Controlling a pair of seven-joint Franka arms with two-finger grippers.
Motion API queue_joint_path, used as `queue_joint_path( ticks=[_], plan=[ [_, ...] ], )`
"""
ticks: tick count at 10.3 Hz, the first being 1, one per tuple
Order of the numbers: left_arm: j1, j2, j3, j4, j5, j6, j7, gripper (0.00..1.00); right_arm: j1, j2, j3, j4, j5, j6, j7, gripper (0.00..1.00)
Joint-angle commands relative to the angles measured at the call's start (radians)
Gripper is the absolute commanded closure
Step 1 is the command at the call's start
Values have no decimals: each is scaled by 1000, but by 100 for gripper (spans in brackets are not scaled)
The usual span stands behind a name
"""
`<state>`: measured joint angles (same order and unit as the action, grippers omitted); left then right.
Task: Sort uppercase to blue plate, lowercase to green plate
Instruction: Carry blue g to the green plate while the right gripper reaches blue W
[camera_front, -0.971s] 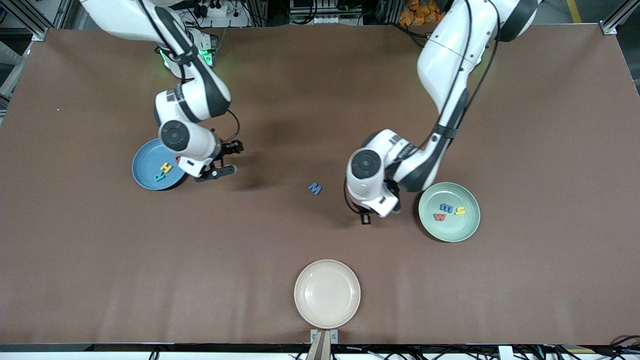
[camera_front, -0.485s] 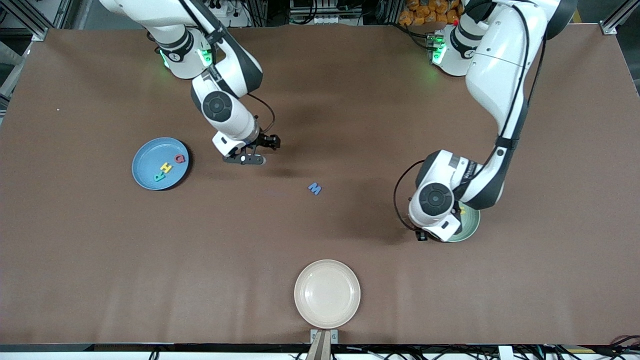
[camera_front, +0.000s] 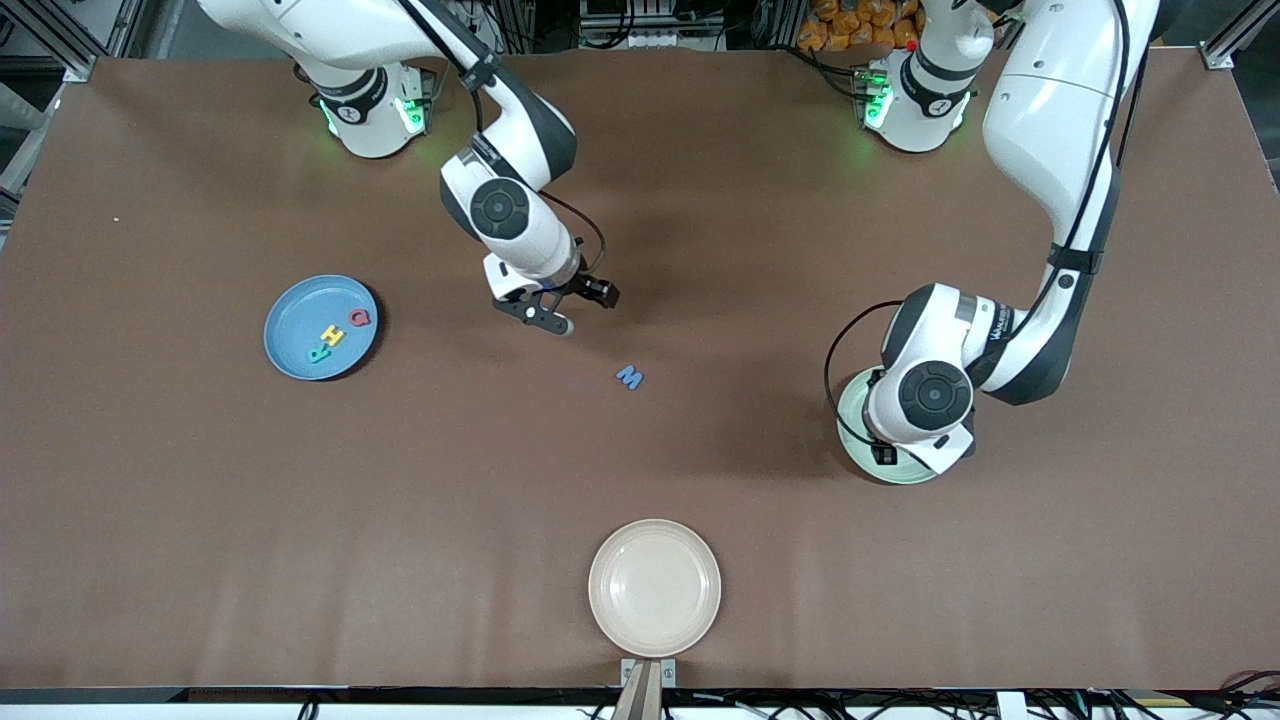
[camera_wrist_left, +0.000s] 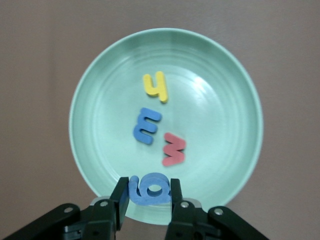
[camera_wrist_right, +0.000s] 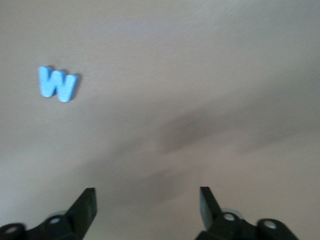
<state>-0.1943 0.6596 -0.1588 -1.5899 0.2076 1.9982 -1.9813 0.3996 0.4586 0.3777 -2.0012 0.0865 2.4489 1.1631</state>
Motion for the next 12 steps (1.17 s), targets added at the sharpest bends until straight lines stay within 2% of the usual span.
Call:
queue_joint_path(
  ticks=[1,2,3,5,6,8,10,12],
  plan=[
    [6,-12,-28,-42,-7,-30,16,100,30,141,1,181,-138,-19,186,7],
    [-6,-11,-28,-41,-7,-51,10,85,45,184,1,240,-178,-21,241,7],
    [-7,-6,-27,-39,1,-76,16,1,70,208,-3,274,-191,-21,268,9],
    [7,-9,-24,-35,7,-81,18,0,85,262,-35,358,-229,-24,270,9],
    [10,-15,-21,-32,9,-81,19,0,97,275,-39,370,-256,-22,270,13],
    [13,-20,-7,-27,31,-81,35,0,99,320,-52,423,-307,-22,259,13],
    [47,-23,1,2,67,-79,143,0,102,373,-56,470,-401,-22,257,17],
    [70,-18,2,15,122,-53,270,0,102,390,-57,495,-406,-71,253,21]
  ],
)
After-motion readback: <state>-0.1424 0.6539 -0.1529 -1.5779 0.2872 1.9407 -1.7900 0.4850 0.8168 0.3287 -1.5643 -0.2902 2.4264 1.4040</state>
